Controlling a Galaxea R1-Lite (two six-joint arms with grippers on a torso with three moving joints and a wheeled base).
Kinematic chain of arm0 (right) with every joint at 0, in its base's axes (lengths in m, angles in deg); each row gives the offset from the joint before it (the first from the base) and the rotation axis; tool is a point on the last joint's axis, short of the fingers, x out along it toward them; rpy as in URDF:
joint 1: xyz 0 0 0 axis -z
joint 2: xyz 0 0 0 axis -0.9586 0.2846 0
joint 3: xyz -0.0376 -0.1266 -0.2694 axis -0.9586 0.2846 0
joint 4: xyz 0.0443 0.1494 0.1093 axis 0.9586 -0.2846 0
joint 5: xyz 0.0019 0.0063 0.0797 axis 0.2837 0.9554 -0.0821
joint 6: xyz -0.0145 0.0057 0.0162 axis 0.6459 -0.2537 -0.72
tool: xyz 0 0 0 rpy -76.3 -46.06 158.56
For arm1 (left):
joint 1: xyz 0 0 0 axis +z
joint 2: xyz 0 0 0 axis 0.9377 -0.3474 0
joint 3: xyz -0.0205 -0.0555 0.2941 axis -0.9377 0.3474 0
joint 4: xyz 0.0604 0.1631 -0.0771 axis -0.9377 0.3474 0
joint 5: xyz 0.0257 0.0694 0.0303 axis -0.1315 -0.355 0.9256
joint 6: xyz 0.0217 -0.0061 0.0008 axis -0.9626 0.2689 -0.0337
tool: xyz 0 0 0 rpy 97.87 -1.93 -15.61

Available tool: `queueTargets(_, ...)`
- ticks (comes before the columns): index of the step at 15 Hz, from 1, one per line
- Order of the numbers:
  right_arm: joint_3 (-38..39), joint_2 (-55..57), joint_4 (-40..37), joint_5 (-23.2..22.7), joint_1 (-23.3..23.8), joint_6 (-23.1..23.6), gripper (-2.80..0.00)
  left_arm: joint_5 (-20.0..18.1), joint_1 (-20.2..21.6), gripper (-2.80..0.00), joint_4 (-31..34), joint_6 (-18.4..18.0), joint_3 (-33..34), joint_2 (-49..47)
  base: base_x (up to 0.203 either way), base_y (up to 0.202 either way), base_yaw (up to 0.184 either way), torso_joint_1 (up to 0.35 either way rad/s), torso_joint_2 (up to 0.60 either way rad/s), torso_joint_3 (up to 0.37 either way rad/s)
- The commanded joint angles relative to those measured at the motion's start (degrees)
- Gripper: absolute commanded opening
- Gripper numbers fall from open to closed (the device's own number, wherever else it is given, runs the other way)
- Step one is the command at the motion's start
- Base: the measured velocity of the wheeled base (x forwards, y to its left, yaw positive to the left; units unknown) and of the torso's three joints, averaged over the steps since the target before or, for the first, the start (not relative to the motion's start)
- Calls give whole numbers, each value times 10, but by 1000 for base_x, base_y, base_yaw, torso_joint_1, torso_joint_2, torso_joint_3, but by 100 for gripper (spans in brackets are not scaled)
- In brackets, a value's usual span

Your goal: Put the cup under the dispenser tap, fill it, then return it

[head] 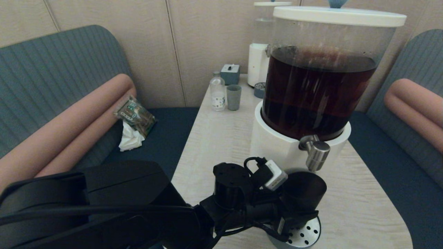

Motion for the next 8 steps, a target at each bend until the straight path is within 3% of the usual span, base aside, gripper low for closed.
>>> queueTargets(1,0,-1,0,0,0,0,-280,-2,-1,-280,-3,1,4,5,0,0,0,0,0,0)
queueTargets(8,0,-1,0,0,0,0,-280,4,-9,-280,-10,-2,112,77,0,0,0,0,0,0)
